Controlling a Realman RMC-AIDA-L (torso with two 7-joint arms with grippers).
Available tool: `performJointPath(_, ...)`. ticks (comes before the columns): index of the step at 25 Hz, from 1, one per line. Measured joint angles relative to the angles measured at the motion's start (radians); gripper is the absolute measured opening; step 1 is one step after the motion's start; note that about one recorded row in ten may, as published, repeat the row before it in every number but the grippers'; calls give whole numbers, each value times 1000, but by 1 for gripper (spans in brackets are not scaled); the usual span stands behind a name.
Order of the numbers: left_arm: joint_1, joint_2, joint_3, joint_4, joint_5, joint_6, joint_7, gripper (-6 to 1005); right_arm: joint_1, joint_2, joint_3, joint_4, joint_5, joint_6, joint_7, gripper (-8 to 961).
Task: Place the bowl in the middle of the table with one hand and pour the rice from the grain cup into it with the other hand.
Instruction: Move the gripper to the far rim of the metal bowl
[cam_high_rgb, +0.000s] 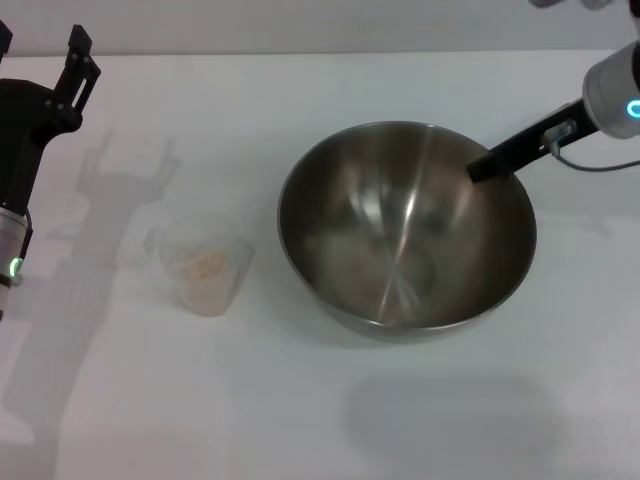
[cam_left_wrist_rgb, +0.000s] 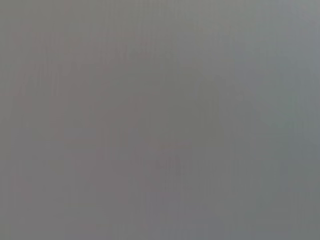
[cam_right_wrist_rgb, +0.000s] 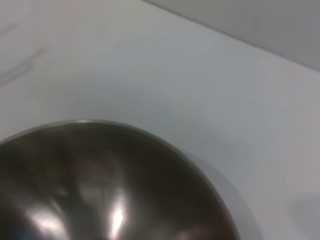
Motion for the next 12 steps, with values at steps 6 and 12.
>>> performJointPath(6, 0, 0, 0, 0, 0, -3, 0, 806, 9, 1, -2, 73, 5, -33, -23, 395)
performJointPath(12, -1, 0, 0, 0, -3, -4, 0, 805, 16, 1, -1, 115, 39, -43, -52, 313)
